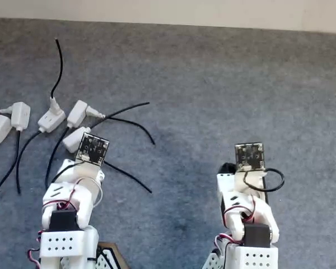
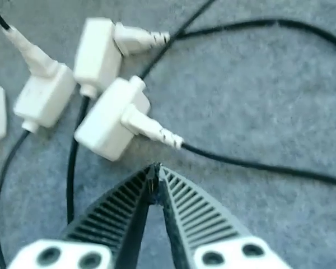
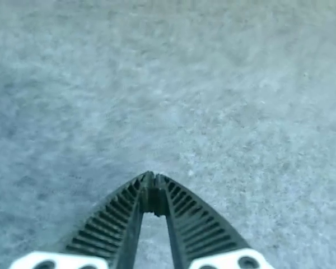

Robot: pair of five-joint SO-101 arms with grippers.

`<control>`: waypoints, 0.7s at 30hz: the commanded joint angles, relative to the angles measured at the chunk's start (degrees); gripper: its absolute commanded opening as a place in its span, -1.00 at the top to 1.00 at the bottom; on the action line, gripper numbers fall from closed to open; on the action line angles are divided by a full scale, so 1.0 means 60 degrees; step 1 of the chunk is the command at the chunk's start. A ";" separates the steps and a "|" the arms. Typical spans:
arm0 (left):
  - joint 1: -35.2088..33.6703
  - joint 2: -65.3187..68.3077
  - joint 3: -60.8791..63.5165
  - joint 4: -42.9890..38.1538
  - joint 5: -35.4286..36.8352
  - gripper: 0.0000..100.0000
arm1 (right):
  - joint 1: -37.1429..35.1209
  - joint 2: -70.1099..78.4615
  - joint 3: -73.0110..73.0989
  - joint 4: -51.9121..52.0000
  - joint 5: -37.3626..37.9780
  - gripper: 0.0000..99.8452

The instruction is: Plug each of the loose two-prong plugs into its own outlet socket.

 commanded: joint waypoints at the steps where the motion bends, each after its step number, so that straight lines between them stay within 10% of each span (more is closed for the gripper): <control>1: 0.0051 -0.0125 0.0198 0.0659 0.0015 0.96 | 0.0637 -0.0051 0.1443 0.0476 -0.0044 0.99; 21: 0.0007 -0.0154 0.0198 0.1040 -0.0029 0.97 | 0.0857 -0.0081 0.1443 0.2689 -0.0044 0.99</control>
